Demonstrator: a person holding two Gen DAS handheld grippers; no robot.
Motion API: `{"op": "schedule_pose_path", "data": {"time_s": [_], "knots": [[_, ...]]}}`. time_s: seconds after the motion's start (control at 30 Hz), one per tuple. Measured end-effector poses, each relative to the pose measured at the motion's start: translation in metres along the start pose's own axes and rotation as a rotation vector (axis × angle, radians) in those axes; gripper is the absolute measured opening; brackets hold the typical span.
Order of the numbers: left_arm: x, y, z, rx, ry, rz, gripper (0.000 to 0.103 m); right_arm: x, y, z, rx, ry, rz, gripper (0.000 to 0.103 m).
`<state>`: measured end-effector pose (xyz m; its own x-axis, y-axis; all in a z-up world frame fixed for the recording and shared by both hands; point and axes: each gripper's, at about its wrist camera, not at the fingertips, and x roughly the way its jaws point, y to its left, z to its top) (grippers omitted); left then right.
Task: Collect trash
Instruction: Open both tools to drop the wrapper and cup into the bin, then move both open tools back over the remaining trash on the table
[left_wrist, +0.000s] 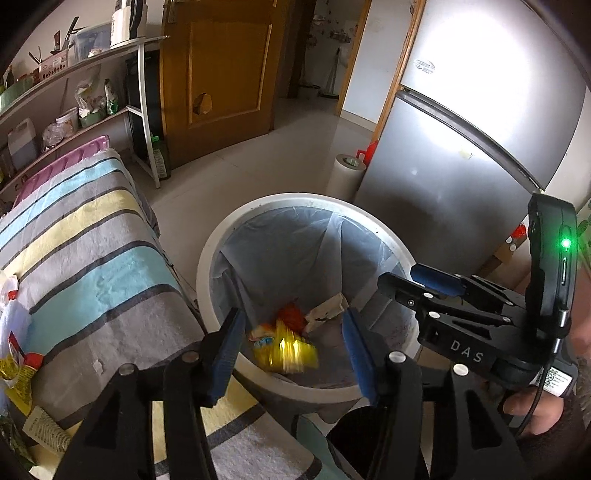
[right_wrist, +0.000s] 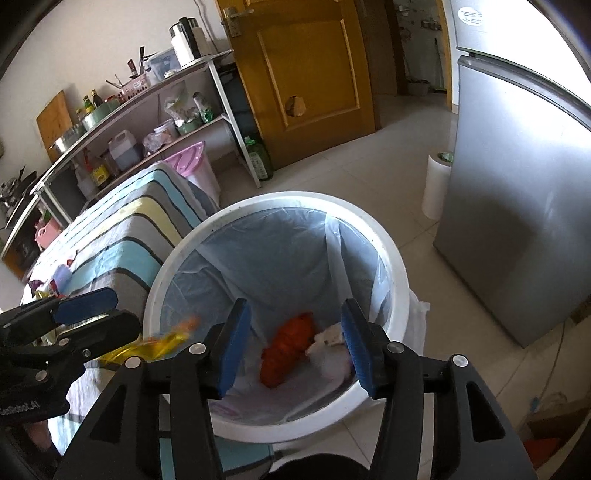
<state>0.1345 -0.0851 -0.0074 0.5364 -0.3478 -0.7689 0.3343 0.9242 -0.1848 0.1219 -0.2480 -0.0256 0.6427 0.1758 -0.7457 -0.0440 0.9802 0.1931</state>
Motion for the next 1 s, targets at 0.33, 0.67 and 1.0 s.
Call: {"op": "schedule_pose_path", "data": {"time_s": [0.33,0.67,1.0], "knots": [[-0.027,0.005,-0.002,-0.007,-0.061,0.020,0.064,-0.024,0.011,-0.003,0.000,-0.042,0.012,0.052],[-0.072,0.025,-0.014,-0.037,-0.141,0.081,0.066,-0.061,0.046,-0.006,-0.044,-0.128,0.052,0.052],[-0.109,0.055,-0.039,-0.090,-0.191,0.141,0.066,-0.086,0.090,-0.010,-0.095,-0.175,0.114,0.052]]}}
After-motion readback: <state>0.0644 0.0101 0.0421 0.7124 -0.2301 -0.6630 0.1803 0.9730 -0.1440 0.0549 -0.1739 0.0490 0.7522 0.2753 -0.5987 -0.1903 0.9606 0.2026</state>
